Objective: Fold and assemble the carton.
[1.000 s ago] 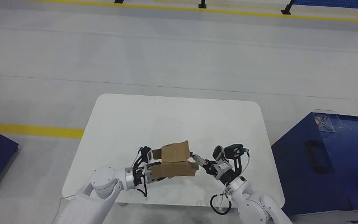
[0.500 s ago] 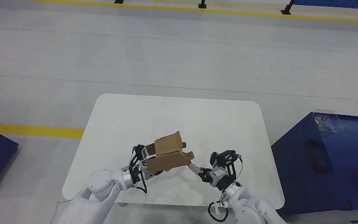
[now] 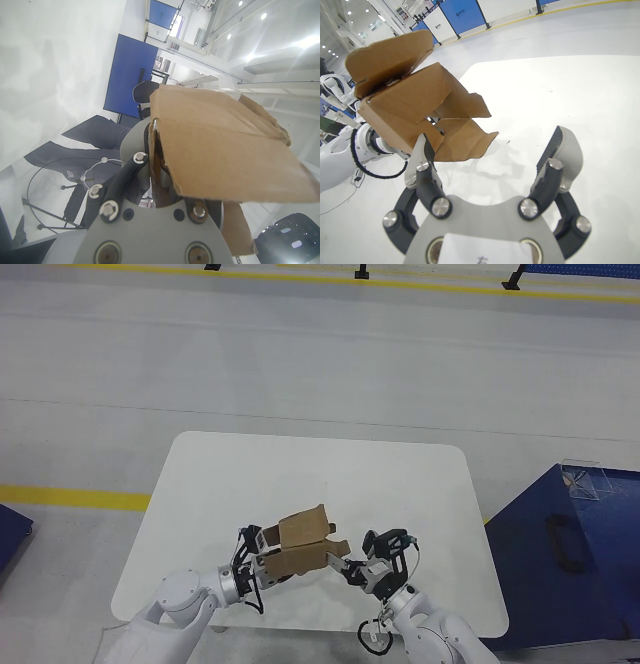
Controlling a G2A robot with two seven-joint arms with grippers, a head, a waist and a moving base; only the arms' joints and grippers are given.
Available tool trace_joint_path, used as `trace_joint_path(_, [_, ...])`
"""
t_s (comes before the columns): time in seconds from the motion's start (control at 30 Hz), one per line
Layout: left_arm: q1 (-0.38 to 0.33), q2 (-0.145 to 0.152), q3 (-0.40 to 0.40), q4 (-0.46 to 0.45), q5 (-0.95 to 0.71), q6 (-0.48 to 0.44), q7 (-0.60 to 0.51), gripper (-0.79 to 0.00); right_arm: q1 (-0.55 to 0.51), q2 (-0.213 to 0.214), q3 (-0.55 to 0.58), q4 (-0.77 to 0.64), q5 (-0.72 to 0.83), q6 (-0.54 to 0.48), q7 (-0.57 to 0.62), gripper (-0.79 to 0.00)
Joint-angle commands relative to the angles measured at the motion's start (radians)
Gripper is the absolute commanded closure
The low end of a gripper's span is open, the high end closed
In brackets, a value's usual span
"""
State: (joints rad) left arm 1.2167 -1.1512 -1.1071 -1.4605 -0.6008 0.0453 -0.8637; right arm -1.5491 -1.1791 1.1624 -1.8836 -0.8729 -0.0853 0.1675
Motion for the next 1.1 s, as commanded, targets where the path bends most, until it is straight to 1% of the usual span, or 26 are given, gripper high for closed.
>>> trace_joint_path(0.0, [-0.002,0.001,-0.003,0.000,0.002,0.004,-0.005,0.000,0.002,-0.001,0.003,0.003,-0.001,0.006,-0.004,-0.785])
trace_joint_path(0.17, [-0.009,0.001,-0.006,0.005,0.003,0.014,-0.017,0.000,0.013,-0.006,0.016,0.008,-0.008,0.049,-0.039,-0.785])
trace_joint_path(0.37, [-0.016,0.002,-0.008,0.010,0.009,0.019,-0.027,0.000,0.056,-0.018,-0.014,0.047,-0.183,0.187,-0.143,-0.785])
trace_joint_path(0.43, [-0.017,0.002,-0.010,0.010,0.011,0.021,-0.031,0.000,0.080,-0.025,-0.032,0.066,-0.223,0.242,-0.153,-0.785])
trace_joint_path(0.5, [-0.018,0.003,-0.011,0.010,0.013,0.022,-0.035,0.000,0.104,-0.032,-0.052,0.079,-0.246,0.277,-0.156,-0.785])
trace_joint_path(0.57, [-0.017,0.004,-0.012,0.009,0.019,0.022,-0.039,0.000,0.123,-0.038,-0.073,0.096,-0.300,0.319,-0.168,-0.785])
trace_joint_path(0.67, [-0.015,0.005,-0.015,0.007,0.026,0.021,-0.042,0.000,0.148,-0.048,-0.100,0.117,-0.334,0.365,-0.157,-0.785])
trace_joint_path(0.8, [-0.013,0.007,-0.020,0.006,0.037,0.019,-0.039,0.000,0.163,-0.058,-0.134,0.127,-0.365,0.376,-0.126,-0.785])
trace_joint_path(0.87, [-0.012,0.007,-0.023,0.005,0.036,0.020,-0.041,0.000,0.163,-0.062,-0.149,0.127,-0.367,0.363,-0.095,-0.785])
trace_joint_path(0.97, [-0.010,0.009,-0.027,0.002,0.035,0.018,-0.050,0.000,0.161,-0.065,-0.150,0.121,-0.381,0.362,-0.078,-0.785])
trace_joint_path(1.07, [-0.010,0.010,-0.032,0.002,0.035,0.020,-0.053,0.000,0.145,-0.067,-0.151,0.096,-0.357,0.340,-0.058,-0.785])
